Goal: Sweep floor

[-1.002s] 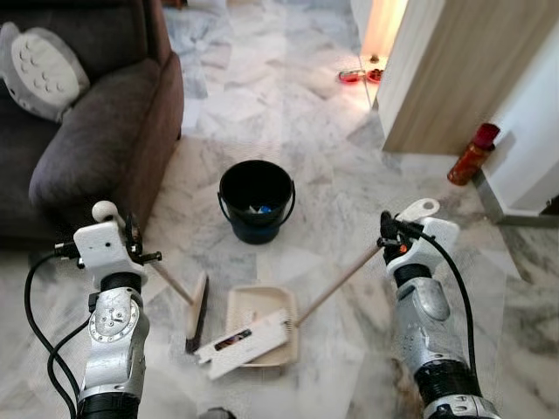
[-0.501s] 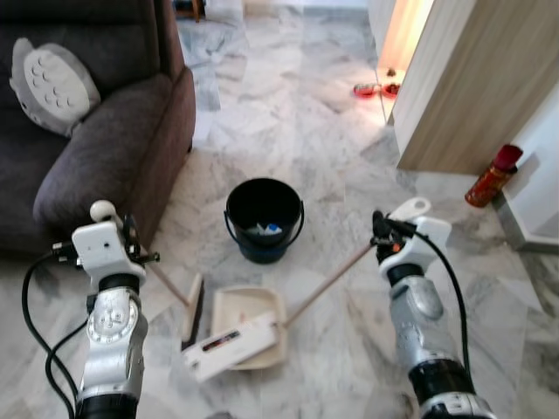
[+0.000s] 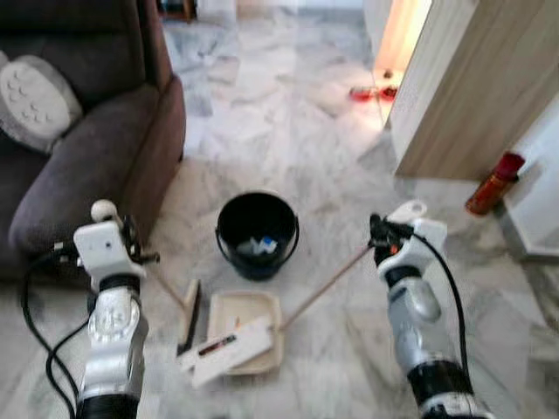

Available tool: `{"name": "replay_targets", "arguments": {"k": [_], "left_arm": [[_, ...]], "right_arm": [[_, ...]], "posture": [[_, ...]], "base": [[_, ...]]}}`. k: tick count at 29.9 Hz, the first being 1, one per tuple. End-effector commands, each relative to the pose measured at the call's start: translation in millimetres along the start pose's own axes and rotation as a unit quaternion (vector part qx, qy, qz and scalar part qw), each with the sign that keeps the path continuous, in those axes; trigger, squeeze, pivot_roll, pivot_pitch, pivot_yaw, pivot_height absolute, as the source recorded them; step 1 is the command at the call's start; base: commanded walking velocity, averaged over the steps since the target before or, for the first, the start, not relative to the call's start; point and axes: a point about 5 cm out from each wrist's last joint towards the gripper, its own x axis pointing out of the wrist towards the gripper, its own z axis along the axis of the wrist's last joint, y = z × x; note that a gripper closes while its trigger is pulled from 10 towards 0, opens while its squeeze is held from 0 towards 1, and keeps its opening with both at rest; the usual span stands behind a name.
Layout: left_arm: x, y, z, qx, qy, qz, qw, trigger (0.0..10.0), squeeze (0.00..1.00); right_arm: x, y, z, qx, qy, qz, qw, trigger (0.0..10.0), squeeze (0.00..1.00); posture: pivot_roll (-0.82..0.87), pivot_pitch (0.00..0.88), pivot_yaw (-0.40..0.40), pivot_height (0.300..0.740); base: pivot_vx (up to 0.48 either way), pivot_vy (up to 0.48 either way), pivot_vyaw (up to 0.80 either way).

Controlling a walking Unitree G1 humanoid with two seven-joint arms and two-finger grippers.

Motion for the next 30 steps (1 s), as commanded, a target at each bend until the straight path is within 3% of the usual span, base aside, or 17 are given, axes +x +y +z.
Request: {"name": "replay_targets", "arguments": {"k": [1,9,17,21,23,26,28,30], "left_arm": [[1.6,6.8,9,0.008,-0.025,0.010,1.000,10.0,0.00],[1.0,6.6,9,0.011,-0.024,0.009,1.000,10.0,0.00],[0.2,6.8,8,0.012,-0.022,0.009,1.000,10.0,0.00],[-0.1,6.9,7,0.012,-0.022,0.009,1.000,10.0,0.00],[-0.2,6.9,7,0.012,-0.022,0.009,1.000,10.0,0.00],[-0.1,7.0,7,0.012,-0.021,0.008,1.000,10.0,0.00],[-0.6,6.7,6,0.012,-0.020,0.007,1.000,10.0,0.00],[-0.7,6.6,6,0.013,-0.020,0.007,1.000,10.0,0.00]], "right_arm": [[3.8,8.1,8,0.009,-0.021,0.012,1.000,10.0,0.00],[3.5,7.2,8,0.010,-0.021,0.011,1.000,10.0,0.00],[2.2,-5.9,11,-0.002,-0.020,-0.003,1.000,10.0,0.00],[2.3,-25.4,18,0.007,-0.024,-0.032,0.999,10.0,0.00],[2.4,-28.0,18,0.009,-0.024,-0.037,0.999,10.0,0.00],[2.6,-47.9,25,-0.013,-0.024,-0.088,0.996,10.0,0.00],[2.2,-59.1,31,0.006,-0.037,-0.118,0.992,10.0,0.00],[2.2,-60.5,33,0.011,-0.040,-0.122,0.992,10.0,0.00]], "posture": [[0.07,0.143,-0.022,0.740],[0.07,0.146,-0.022,0.740],[0.07,0.149,-0.021,0.740],[0.07,0.149,-0.021,0.740],[0.07,0.149,-0.021,0.740],[0.06,0.147,-0.021,0.740],[0.06,0.145,-0.022,0.740],[0.06,0.145,-0.022,0.740]], "base": [[0.341,0.000,0.00],[0.041,0.000,0.00],[0.000,0.000,0.00],[0.000,0.000,0.00],[0.000,0.000,0.00],[0.000,0.000,0.00],[0.000,0.000,0.00],[0.000,0.000,0.00]]}}
